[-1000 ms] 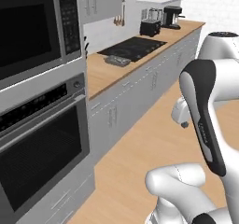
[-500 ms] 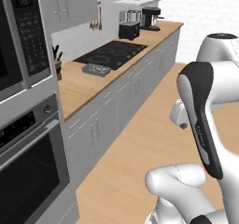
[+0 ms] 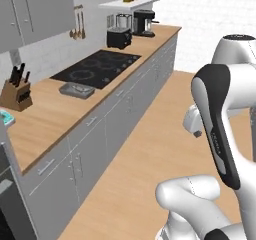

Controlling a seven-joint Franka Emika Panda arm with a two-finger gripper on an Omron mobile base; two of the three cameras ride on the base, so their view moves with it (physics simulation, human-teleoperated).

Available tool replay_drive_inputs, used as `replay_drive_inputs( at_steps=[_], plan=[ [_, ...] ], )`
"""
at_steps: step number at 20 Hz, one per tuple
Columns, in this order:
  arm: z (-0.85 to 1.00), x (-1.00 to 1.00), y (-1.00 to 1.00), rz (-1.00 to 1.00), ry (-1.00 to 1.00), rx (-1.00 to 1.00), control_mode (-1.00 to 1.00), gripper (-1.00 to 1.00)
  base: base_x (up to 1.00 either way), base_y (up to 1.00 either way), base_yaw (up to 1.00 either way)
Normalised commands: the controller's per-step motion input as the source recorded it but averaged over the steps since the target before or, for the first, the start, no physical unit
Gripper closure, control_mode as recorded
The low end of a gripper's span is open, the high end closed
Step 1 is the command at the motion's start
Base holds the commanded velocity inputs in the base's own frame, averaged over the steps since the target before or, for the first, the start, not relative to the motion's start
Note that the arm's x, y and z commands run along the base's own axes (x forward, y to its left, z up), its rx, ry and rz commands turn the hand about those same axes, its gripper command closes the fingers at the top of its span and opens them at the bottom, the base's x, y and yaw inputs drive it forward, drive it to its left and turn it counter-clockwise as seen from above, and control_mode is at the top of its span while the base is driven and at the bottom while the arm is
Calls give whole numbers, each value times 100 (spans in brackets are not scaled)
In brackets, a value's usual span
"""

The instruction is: Take the meat container that has the fish and place it on the second highest rack of the freezer. Then take the vegetable container that has the mushroom and lemon wedge and place it on the highest rack of the freezer.

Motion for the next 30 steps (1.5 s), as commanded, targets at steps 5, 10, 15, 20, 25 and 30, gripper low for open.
replay_drive_inputs(
  at_steps=[5,10,15,20,25,30],
  plan=[
    [0,0,0,0,0,0,100,-100,83,0,-2],
    [0,0,0,0,0,0,100,-100,84,0,0],
    [0,0,0,0,0,0,100,-100,92,0,0],
    [0,0,0,0,0,0,100,-100,100,0,3],
    [0,0,0,0,0,0,100,-100,100,0,22],
    [0,0,0,0,0,0,100,-100,65,0,53]
  ],
)
